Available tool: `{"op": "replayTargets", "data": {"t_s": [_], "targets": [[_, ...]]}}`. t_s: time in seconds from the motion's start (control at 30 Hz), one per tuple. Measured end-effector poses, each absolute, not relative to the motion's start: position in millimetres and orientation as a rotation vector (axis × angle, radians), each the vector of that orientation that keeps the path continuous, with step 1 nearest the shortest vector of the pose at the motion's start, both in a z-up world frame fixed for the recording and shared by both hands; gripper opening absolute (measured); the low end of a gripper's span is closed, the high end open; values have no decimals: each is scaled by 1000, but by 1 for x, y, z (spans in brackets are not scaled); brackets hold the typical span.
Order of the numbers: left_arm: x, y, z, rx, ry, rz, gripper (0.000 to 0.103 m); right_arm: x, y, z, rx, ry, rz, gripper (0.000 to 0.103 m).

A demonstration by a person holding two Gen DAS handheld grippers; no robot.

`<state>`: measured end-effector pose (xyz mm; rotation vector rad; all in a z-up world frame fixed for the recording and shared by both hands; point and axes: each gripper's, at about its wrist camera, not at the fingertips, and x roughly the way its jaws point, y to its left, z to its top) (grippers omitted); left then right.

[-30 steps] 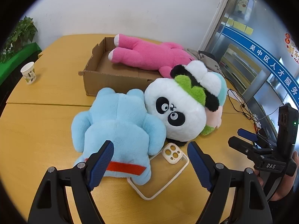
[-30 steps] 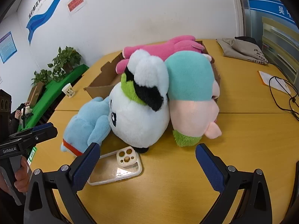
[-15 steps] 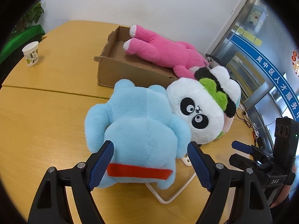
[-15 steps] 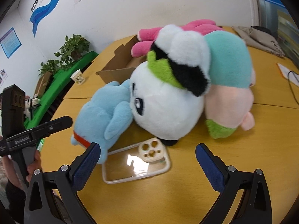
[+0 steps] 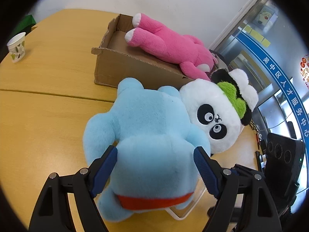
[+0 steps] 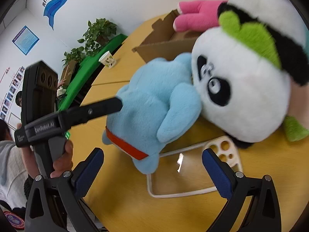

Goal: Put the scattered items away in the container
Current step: 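Close both grippers on the light-blue plush and lift it, then carry the light-blue plush over the cardboard box and lower it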

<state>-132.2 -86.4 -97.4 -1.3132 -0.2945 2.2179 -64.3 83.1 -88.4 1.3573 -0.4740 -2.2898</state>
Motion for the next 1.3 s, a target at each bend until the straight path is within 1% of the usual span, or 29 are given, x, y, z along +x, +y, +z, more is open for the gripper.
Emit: {"op": "replayTargets", "data": {"t_s": [0.27, 0.3, 0.4, 0.43, 0.47, 0.53, 0.6, 0.73, 0.87, 0.97, 1.1, 1.3], "targets": [[-147, -83, -121, -1347, -339, 2109, 81, -86, 58, -108, 1364, -502, -2263, 103], [-149, -85, -124, -1363, -362, 2081, 83, -89, 58, -111, 1371, -502, -2268, 103], [-150, -91, -128, -1390, -421, 2049, 80, -98, 52, -119, 1388, -503, -2236, 101], [-150, -92, -128, -1394, -431, 2047, 79, -100, 49, -121, 1390, -506, -2215, 99], [-149, -93, -129, -1397, -438, 2047, 77, -102, 45, -123, 1386, -508, -2192, 93], [-148, -94, -129, -1397, -445, 2050, 74, -103, 39, -123, 1381, -475, -2204, 93], [-147, -95, -129, -1396, -454, 2053, 71, -104, 35, -122, 1378, -438, -2213, 90], [-143, -94, -124, -1385, -438, 2070, 66, -99, 31, -115, 1358, -384, -2240, 79], [-134, -96, -110, -1352, -441, 2094, 64, -92, 28, -107, 1326, -341, -2277, 73], [-125, -97, -90, -1292, -433, 2130, 63, -83, 29, -94, 1262, -314, -2314, 71], [-116, -95, -48, -1169, -383, 2190, 63, -73, 29, -63, 1145, -262, -2364, 70], [-128, -84, 12, -1008, -317, 2230, 63, -73, 37, -7, 974, -189, -2431, 70]]}}
